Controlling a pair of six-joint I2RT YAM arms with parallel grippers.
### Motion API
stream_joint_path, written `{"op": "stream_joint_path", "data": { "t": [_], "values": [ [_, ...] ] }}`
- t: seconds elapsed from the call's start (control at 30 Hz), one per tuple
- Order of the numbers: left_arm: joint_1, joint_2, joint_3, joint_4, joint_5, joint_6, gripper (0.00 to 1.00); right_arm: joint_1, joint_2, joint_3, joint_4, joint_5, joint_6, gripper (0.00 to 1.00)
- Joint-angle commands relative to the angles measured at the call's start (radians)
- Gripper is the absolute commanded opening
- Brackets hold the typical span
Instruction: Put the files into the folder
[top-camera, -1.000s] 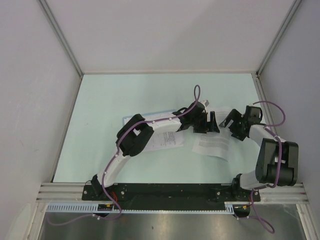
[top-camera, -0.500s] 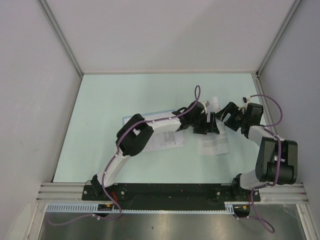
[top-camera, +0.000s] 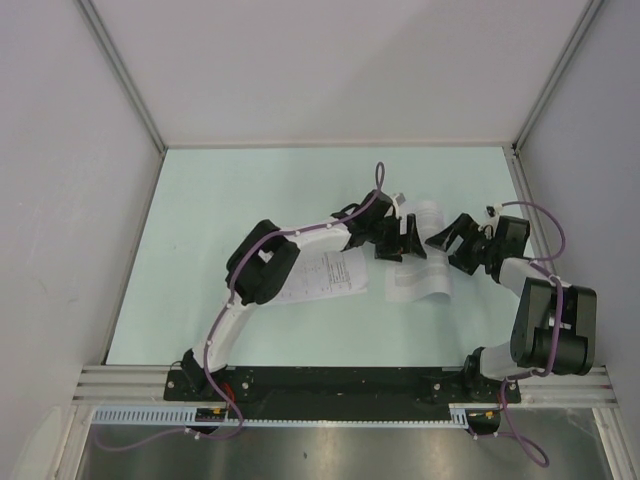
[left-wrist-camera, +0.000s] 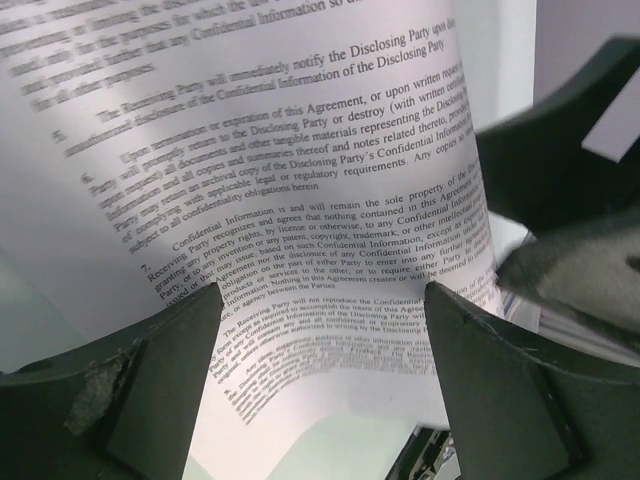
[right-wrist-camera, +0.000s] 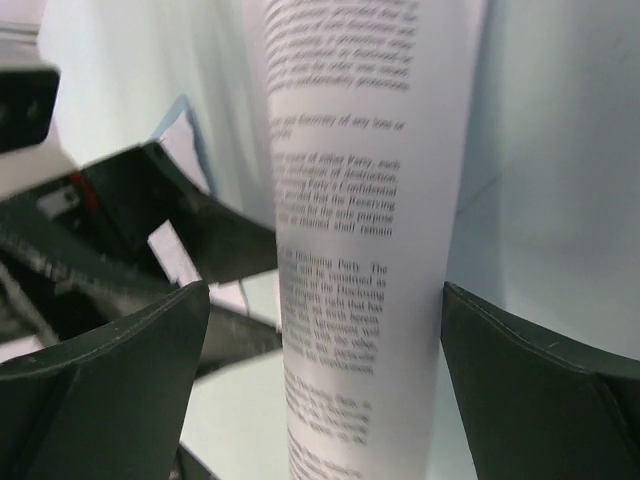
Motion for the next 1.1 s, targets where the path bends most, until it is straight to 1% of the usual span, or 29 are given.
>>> {"op": "stream_joint_path", "data": {
  "t": [0.0, 0.07, 0.13, 0.2, 0.23, 0.27, 0.3, 0.33, 0.37, 0.43, 0.47, 0.5, 0.53, 0.57, 0.6, 0.67, 0.7, 0.73, 0.8, 0.83, 0.87, 0.9, 0.93, 0.97, 1.0, 1.03, 1.07],
  "values": [
    [0.047, 0.036, 0.004, -0.085, 0.009, 0.035, 0.89, -0.011, -0.038, -0.006, 0.005, -0.108, 0.074, 1.0],
    [0.047, 0.045, 0.024, -0.114, 0.019, 0.054, 0.89, -0.023, -0.02, -0.006, 0.013, -0.146, 0.082, 1.0],
    [0.047, 0.045, 0.004, -0.105, 0.039, 0.049, 0.89, -0.042, 0.006, -0.007, -0.004, -0.155, 0.097, 1.0],
    [0.047, 0.042, -0.012, -0.092, 0.049, 0.049, 0.89, -0.054, 0.006, -0.039, 0.047, -0.186, 0.129, 1.0],
    [0.047, 0.042, -0.028, -0.086, 0.049, 0.049, 0.89, -0.056, 0.005, -0.055, 0.077, -0.191, 0.179, 1.0],
    [0.048, 0.041, -0.034, -0.082, 0.05, 0.048, 0.89, -0.054, 0.005, -0.065, 0.144, -0.195, 0.207, 1.0],
    [0.048, 0.039, -0.042, -0.076, 0.064, 0.045, 0.89, -0.053, 0.003, -0.082, 0.159, -0.182, 0.23, 1.0],
    [0.047, 0.039, -0.052, -0.062, 0.07, 0.045, 0.89, -0.048, -0.003, -0.09, 0.18, -0.172, 0.293, 1.0],
    [0.047, 0.037, -0.052, -0.066, 0.07, 0.048, 0.89, -0.044, -0.006, -0.104, 0.268, -0.188, 0.325, 1.0],
    [0.047, 0.033, -0.049, -0.077, 0.062, 0.058, 0.89, -0.039, -0.024, -0.115, 0.288, -0.159, 0.355, 1.0],
    [0.048, 0.031, -0.046, -0.077, 0.062, 0.058, 0.89, -0.04, -0.049, -0.116, 0.279, -0.121, 0.34, 0.99],
    [0.048, 0.027, -0.043, -0.079, 0.065, 0.061, 0.89, -0.04, -0.058, -0.113, 0.266, -0.1, 0.317, 0.92],
    [0.048, 0.025, -0.027, -0.091, 0.067, 0.075, 0.89, -0.039, -0.067, -0.089, 0.242, -0.084, 0.288, 0.89],
    [0.048, 0.022, -0.017, -0.1, 0.068, 0.087, 0.9, -0.042, -0.063, -0.073, 0.176, -0.065, 0.202, 0.85],
    [0.048, 0.018, -0.007, -0.114, 0.067, 0.101, 0.91, -0.04, -0.055, -0.053, 0.153, -0.054, 0.162, 0.71],
    [0.05, 0.002, 0.02, -0.14, 0.068, 0.138, 0.93, -0.033, -0.034, -0.026, 0.136, -0.048, 0.114, 0.56],
    [0.048, -0.004, 0.027, -0.146, 0.068, 0.156, 0.93, -0.031, -0.005, -0.021, 0.147, -0.057, 0.087, 0.4],
    [0.048, -0.021, 0.044, -0.167, 0.072, 0.164, 0.93, -0.024, 0.006, -0.017, 0.15, -0.053, 0.073, 0.31],
    [0.051, -0.057, 0.049, -0.181, 0.075, 0.187, 0.93, 0.004, 0.012, 0.005, 0.139, -0.027, 0.012, 0.19],
    [0.051, -0.082, 0.038, -0.193, 0.066, 0.218, 0.94, 0.018, 0.006, 0.022, 0.122, -0.01, -0.012, 0.17],
    [0.056, -0.144, 0.033, -0.209, 0.044, 0.233, 0.94, 0.032, -0.003, 0.067, 0.051, 0.028, -0.042, 0.1],
    [0.061, -0.175, 0.026, -0.223, 0.036, 0.255, 0.94, 0.071, -0.012, 0.1, 0.011, 0.038, -0.085, 0.01],
    [0.067, -0.224, -0.008, -0.235, 0.029, 0.262, 0.94, 0.094, -0.042, 0.126, -0.034, 0.056, -0.161, 0.0],
    [0.083, -0.322, -0.034, -0.235, 0.009, 0.269, 0.94, 0.125, -0.06, 0.152, -0.124, 0.117, -0.203, 0.0],
    [0.093, -0.39, -0.064, -0.235, 0.001, 0.285, 0.94, 0.151, -0.081, 0.215, -0.169, 0.142, -0.238, 0.0],
    [0.105, -0.453, -0.127, -0.233, -0.01, 0.298, 0.95, 0.208, -0.125, 0.246, -0.209, 0.156, -0.297, 0.0],
    [0.134, -0.59, -0.164, -0.235, -0.025, 0.308, 0.95, 0.248, -0.154, 0.281, -0.273, 0.156, -0.315, 0.0]
  ]
}}
